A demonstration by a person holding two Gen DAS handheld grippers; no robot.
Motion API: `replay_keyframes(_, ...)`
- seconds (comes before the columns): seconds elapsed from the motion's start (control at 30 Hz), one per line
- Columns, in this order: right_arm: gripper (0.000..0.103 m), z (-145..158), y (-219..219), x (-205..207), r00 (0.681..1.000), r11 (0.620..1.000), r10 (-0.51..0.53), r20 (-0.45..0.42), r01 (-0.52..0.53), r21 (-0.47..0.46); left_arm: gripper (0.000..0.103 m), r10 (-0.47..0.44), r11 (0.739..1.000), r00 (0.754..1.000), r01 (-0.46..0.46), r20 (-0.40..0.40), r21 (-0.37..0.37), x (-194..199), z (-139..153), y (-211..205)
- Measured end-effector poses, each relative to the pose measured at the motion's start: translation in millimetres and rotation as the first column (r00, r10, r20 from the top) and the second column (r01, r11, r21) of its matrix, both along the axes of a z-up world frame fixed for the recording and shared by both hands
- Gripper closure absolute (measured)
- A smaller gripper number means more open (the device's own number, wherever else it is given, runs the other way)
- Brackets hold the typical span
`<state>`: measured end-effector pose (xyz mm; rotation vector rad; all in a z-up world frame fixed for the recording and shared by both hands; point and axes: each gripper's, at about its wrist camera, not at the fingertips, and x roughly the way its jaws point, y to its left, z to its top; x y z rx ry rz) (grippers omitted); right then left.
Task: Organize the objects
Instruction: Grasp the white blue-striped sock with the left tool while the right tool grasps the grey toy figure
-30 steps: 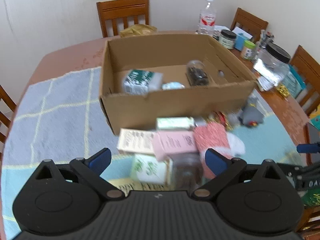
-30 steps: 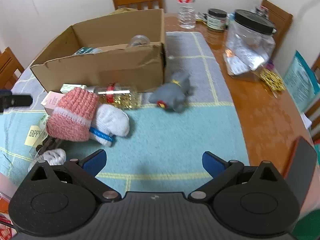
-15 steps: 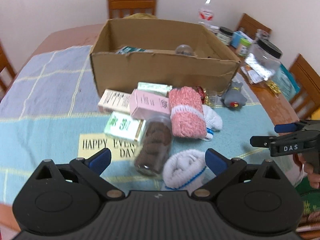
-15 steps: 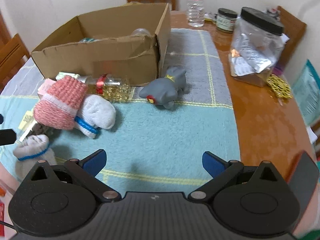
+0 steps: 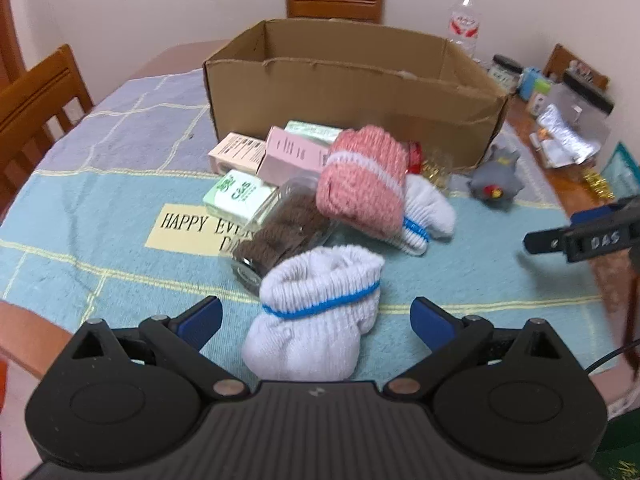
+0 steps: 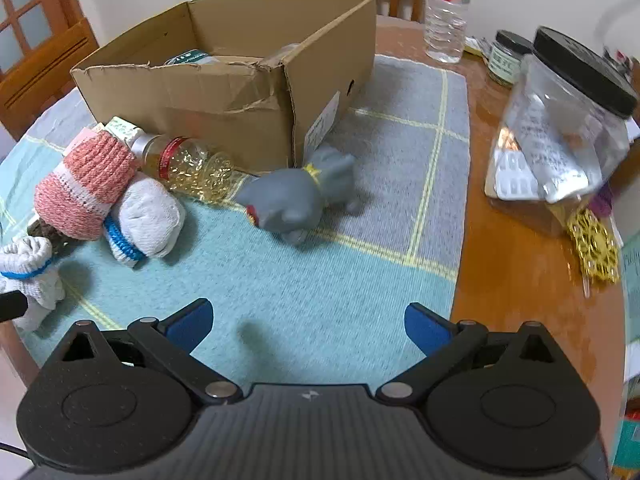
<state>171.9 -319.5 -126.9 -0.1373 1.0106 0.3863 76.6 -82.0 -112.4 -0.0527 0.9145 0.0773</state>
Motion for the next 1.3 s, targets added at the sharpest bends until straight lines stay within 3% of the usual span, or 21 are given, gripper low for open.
replay_keyframes(0.27, 0.000, -7.0, -2.5, 11.8, 0.998, 0.998, 0.056, 0.002, -0.056, -0.014, 0.003, 0.071, 0.992, 0.997, -0.072, 0.015, 0.101, 4.4, -17.5, -21.7)
replay_keyframes(0.43, 0.000, -6.4, 1.3, 22.2, 0.993, 0.993, 0.114, 0.030, -0.113, -0.036, 0.006, 0.111, 0.986, 0.994, -0.113, 0.021, 0.121, 5.2, -23.0, -25.7)
replay_keyframes(0.6, 0.000, -5.4, 8.9, 36.4, 0.967, 0.971, 0.231, 0.106, -0.223, -0.081, 0.011, 0.145, 0.983, 0.989, -0.145, 0.015, 0.111, 4.9, -24.7, -25.1)
replay_keyframes(0.8, 0.000, -9.4, 21.9, 52.5, 0.922, 0.931, 0.362, 0.137, -0.350, -0.104, 0.011, 0.158, 0.982, 0.987, -0.158, 0.010, 0.104, 4.3, -24.5, -26.0)
replay_keyframes(1.03, 0.000, -19.3, 32.7, 66.0, 0.903, 0.914, 0.404, 0.144, -0.393, -0.098, 0.011, 0.151, 0.980, 0.988, -0.151, 0.015, 0.126, 1.8, -24.1, -32.2)
replay_keyframes(1.3, 0.019, -17.4, 36.8, 70.9, 0.913, 0.920, 0.391, 0.119, -0.386, -0.063, 0.011, 0.140, 0.972, 0.990, -0.143, 0.028, 0.187, 6.6, -28.6, -36.1)
